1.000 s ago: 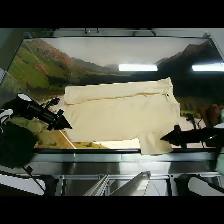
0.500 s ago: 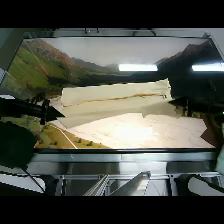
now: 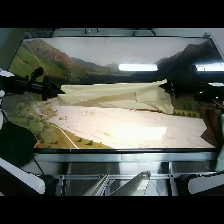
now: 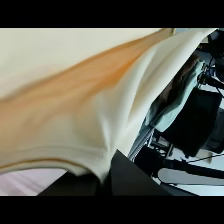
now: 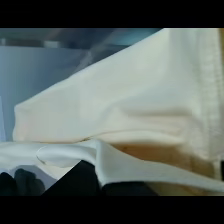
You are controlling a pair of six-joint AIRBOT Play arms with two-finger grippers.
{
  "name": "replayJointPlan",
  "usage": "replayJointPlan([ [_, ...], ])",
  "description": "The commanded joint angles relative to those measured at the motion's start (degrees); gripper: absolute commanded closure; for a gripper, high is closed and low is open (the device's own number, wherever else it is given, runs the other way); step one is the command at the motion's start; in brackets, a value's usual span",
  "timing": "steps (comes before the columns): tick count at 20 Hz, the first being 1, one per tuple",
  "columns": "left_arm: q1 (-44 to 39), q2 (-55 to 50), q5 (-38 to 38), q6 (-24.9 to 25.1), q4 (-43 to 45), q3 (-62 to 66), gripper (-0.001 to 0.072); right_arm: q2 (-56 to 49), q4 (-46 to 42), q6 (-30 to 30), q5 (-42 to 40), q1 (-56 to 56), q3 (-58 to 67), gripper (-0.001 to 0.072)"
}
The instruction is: Fold the shirts.
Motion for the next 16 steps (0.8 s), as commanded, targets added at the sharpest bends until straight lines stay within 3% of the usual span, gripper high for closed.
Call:
replayJointPlan([
  [1, -1.2, -7.6, -5.2, -2.5, -0.3, 9.5, 0.0705, -6.4, 0.1, -3.3, -0.5, 0.6, 2.6, 0.0689],
  [2, -1.2, -9.1, -7.3, -3.5, -0.3, 11.7, 0.0619, -6.4, 0.1, -4.9, 0.1, 0.2, 2.6, 0.0616],
  [3, -0.8, -10.4, -8.9, -5.3, -0.3, 14.0, 0.0500, -6.3, 0.2, -5.9, 0.8, -0.5, 2.8, 0.0454],
  [6, 0.0, -11.9, -9.4, -6.6, -0.3, 17.5, 0.0218, -6.2, 0.2, -7.5, 6.4, -3.5, 4.6, 0.0438],
  [7, 0.2, -11.9, -9.3, -6.6, -0.4, 17.9, 0.0099, -6.0, 0.2, -7.5, 7.6, -4.7, 4.7, 0.0407],
  [8, 0.6, -11.9, -9.1, -6.7, -0.5, 17.9, 0.0025, -5.9, 0.2, -7.5, 8.4, -5.7, 4.8, 0.0336],
  [13, 3.6, -11.8, -9.6, -7.9, -1.3, 17.9, 0.0023, -5.4, 0.2, -8.3, 13.4, -11.9, 4.8, 0.0330],
  [16, 5.5, -11.7, -9.6, -8.0, -9.0, 17.9, 0.0024, -5.2, 0.2, -11.2, 15.5, -14.3, 4.9, 0.0330],
])
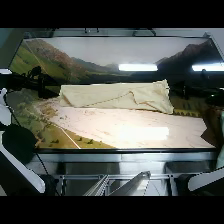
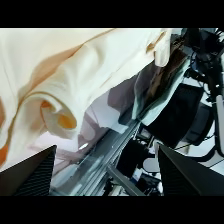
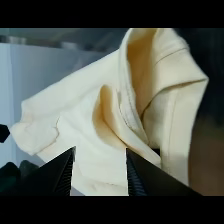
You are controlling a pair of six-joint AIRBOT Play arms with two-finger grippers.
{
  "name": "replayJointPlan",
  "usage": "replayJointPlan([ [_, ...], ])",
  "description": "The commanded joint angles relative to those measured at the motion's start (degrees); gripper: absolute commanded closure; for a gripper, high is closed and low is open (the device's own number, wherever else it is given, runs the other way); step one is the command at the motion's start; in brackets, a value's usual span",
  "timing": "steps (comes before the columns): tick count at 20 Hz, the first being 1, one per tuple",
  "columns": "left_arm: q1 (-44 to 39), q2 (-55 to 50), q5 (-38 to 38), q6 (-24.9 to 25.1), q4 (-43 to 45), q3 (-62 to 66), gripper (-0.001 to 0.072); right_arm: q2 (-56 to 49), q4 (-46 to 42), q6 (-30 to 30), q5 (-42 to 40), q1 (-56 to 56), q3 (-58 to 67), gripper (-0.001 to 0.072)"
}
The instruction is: Fold the shirts.
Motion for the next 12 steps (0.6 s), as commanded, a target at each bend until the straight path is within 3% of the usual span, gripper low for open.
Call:
replayJointPlan([
  [1, 1.6, 0.0, -0.8, -0.6, -8.1, 0.2, 0.0028, 0.2, 0.5, -2.6, 4.1, -2.1, 0.1, 0.0330],
  [2, 1.1, 0.0, -0.8, -0.6, -10.6, 0.2, 0.0193, 0.0, 2.2, -2.4, 4.6, -1.4, 0.1, 0.0331],
  [3, 0.4, 0.0, -0.8, -0.5, -12.6, 0.2, 0.0527, -0.2, 5.3, -0.6, 4.6, -0.4, 0.1, 0.0331],
  [4, -0.5, 0.0, -0.2, 0.0, -14.1, 0.2, 0.0709, -0.4, 8.6, 2.1, 4.6, 0.5, 0.1, 0.0331],
  [5, -1.4, 0.2, 1.1, 1.4, -14.5, 0.2, 0.0710, -0.6, 12.0, 4.3, 4.6, 1.4, 0.2, 0.0332],
  [6, -2.3, 0.9, 2.1, 4.6, -14.3, 0.2, 0.0710, -0.6, 14.7, 4.3, 4.9, 1.7, 0.3, 0.0399],
  [7, -3.0, 2.1, 3.0, 8.1, -14.2, 0.2, 0.0710, -0.6, 15.0, 3.5, 6.4, 1.7, 1.1, 0.0690],
  [9, -3.8, 5.5, 4.3, 11.8, -10.4, 0.1, 0.0710, 0.6, 13.6, -1.8, 8.9, 1.3, 1.5, 0.0695],
  [12, -5.3, 14.8, 6.6, 14.9, 1.0, -5.7, 0.0711, 4.7, -0.4, -1.7, 8.0, 1.4, 1.3, 0.0696],
])
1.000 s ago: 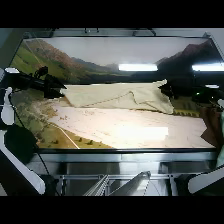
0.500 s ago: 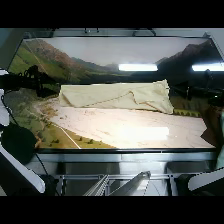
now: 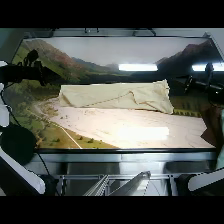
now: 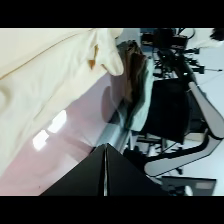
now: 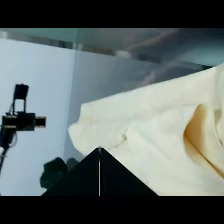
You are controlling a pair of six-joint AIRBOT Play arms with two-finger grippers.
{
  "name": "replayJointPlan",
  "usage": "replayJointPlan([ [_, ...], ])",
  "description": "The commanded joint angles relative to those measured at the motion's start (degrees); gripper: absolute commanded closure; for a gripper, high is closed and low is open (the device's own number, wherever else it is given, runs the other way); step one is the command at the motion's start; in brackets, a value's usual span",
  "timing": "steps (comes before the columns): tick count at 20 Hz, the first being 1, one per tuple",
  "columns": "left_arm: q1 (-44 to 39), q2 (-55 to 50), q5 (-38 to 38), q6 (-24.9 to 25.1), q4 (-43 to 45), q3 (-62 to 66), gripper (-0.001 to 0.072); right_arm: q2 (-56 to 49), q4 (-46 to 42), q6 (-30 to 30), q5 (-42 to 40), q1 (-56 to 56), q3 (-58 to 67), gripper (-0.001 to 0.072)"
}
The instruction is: Fold the shirts.
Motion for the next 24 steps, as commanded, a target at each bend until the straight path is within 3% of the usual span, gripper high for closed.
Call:
replayJointPlan([
  [1, -2.1, 10.1, 4.4, 4.7, 12.5, -6.9, 0.0710, 4.6, -14.3, -0.5, -0.8, 0.9, -0.7, 0.0696],
  [3, -3.4, 16.4, 7.6, 4.8, 15.9, -13.8, 0.0709, 7.1, -22.3, 0.3, -5.6, 1.9, -1.6, 0.0655],
  [5, -4.9, 20.1, 13.4, 4.8, 15.5, -18.4, 0.0707, 6.8, -23.4, 0.6, -11.8, 2.7, -1.6, 0.0096],
  [6, -5.9, 21.0, 16.7, 4.8, 14.7, -20.0, 0.0702, 6.4, -23.5, 1.1, -15.1, 3.1, -1.6, 0.0066],
  [9, -10.1, 21.1, 22.8, 4.2, 14.7, -22.2, -0.0013, 4.3, -23.7, 1.2, -20.5, 3.5, -1.6, 0.0066],
  [11, -13.9, 20.2, 25.1, 4.3, 14.7, -22.2, 0.0100, 2.6, -23.7, 1.2, -21.7, 3.4, -1.3, 0.0067],
  [12, -15.7, 19.4, 26.0, 4.3, 14.7, -21.4, 0.0199, 1.6, -24.1, 2.2, -21.7, 3.5, -0.8, 0.0074],
  [13, -17.6, 18.3, 27.1, 4.3, 14.7, -20.1, 0.0385, 0.7, -24.8, 4.1, -21.7, 3.5, -0.1, 0.0075],
  [15, -21.1, 15.0, 27.6, 4.5, 14.8, -15.9, 0.0685, -0.9, -27.4, 8.9, -21.1, 3.5, 1.1, 0.0075],
  [17, -24.3, 11.2, 27.3, 4.4, 15.4, -11.1, 0.0709, -2.0, -27.7, 10.6, -18.7, 4.0, 1.5, 0.0077],
  [23, -32.8, 0.4, 27.3, -2.0, 22.3, 1.9, 0.0709, -3.9, -26.9, 12.0, -17.3, 10.5, 1.9, 0.0091],
  [24, -34.1, -1.1, 27.0, -4.4, 25.0, 3.9, 0.0709, -4.1, -26.4, 12.0, -17.2, 11.7, 2.3, 0.0233],
])
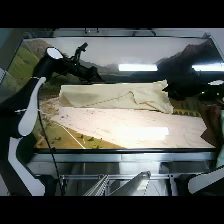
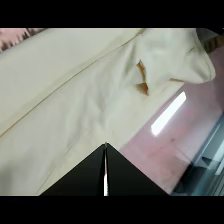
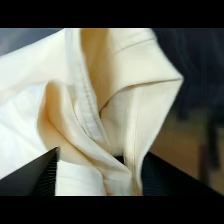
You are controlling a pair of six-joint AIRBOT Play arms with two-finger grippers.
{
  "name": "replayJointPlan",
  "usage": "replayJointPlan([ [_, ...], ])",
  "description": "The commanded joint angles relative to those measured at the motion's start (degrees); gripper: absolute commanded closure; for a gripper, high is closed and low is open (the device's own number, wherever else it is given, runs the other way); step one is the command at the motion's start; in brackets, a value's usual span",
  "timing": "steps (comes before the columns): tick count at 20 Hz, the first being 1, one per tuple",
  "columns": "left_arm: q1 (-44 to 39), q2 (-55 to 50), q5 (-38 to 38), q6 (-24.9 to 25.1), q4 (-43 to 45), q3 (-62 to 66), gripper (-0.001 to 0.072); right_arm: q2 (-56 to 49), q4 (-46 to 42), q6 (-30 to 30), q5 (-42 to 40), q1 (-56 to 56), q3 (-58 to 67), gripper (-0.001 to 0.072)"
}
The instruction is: Fold the shirts.
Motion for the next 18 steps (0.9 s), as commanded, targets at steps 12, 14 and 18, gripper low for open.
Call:
replayJointPlan([
  [12, -12.7, -7.3, 0.3, -11.8, 24.9, 3.8, 0.0709, 13.0, 1.2, 3.9, 18.1, -0.5, 7.4, 0.0697],
  [14, -14.7, -7.3, 2.1, -11.8, 24.9, 3.8, 0.0708, 17.0, 1.2, 4.5, 20.9, -1.2, 7.4, 0.0697],
  [18, -19.1, -7.3, 5.9, -12.4, 23.6, 4.8, 0.0708, 21.4, 1.3, 8.5, 24.4, -0.7, 7.4, 0.0697],
])
